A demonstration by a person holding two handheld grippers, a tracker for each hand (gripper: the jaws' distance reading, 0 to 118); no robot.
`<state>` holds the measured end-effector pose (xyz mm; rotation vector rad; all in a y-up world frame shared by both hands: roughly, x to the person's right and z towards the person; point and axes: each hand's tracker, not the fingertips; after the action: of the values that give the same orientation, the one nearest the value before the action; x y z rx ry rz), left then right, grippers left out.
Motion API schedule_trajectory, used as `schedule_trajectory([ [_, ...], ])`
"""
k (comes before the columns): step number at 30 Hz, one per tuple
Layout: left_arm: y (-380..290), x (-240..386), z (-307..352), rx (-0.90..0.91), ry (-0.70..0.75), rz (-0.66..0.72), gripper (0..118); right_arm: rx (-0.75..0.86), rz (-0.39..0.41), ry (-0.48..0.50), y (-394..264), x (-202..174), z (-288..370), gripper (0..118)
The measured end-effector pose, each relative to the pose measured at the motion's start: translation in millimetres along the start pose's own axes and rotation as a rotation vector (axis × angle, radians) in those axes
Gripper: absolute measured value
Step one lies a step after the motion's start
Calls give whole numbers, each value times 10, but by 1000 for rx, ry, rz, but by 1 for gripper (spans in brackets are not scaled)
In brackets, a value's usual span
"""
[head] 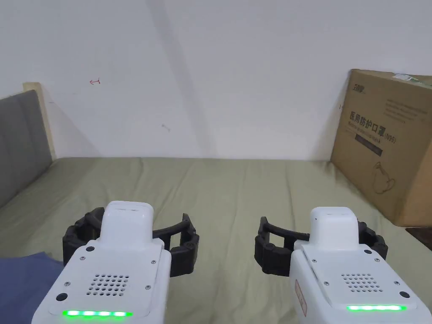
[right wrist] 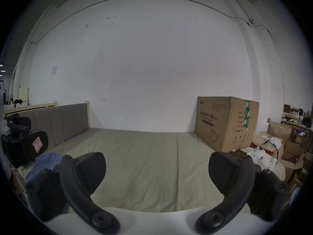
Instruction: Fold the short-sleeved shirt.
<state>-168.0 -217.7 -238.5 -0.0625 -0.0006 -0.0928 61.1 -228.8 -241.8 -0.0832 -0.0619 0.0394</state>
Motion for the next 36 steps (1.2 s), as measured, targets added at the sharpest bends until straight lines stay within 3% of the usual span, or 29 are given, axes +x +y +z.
schedule_trajectory([
  [5,12,-30,4,-2,-16,36,112,8,25,-16,23,-33,-16,118],
  [9,25,-85,-4,-5,-32,141,112,63,153,-75,131,-176,-30,118],
  [11,12,-192,-13,-17,-81,321,113,87,349,-116,118,-346,-44,118],
  [15,-326,-498,-170,-112,-160,944,113,144,980,-198,-178,-773,-71,118],
  [16,-442,-537,-210,-146,-155,1029,113,156,1102,-200,-281,-845,-89,118],
  [17,-571,-561,-244,-166,-155,1068,113,166,1205,-185,-384,-897,-91,118],
  [19,-718,-554,-271,-198,-103,1110,113,158,1270,-106,-487,-942,-89,118],
  [22,-717,-486,-274,-188,-92,1010,113,69,1124,-44,-458,-967,-128,118],
  [23,-645,-454,-286,-190,-103,935,113,60,1036,-51,-403,-953,-141,118],
  [25,-448,-381,-277,-158,-110,771,113,52,829,-35,-238,-852,-137,118],
  [30,106,2,-74,16,-29,265,113,-9,180,-64,106,-459,-143,118],
  [32,136,148,-7,63,-34,100,113,-38,-11,-68,66,-327,-118,118],
  [34,89,231,14,43,-40,13,113,-70,-120,-68,-27,-217,-115,118],
  [36,39,251,25,21,-42,51,113,-98,-138,-92,-69,-189,-89,118],
])
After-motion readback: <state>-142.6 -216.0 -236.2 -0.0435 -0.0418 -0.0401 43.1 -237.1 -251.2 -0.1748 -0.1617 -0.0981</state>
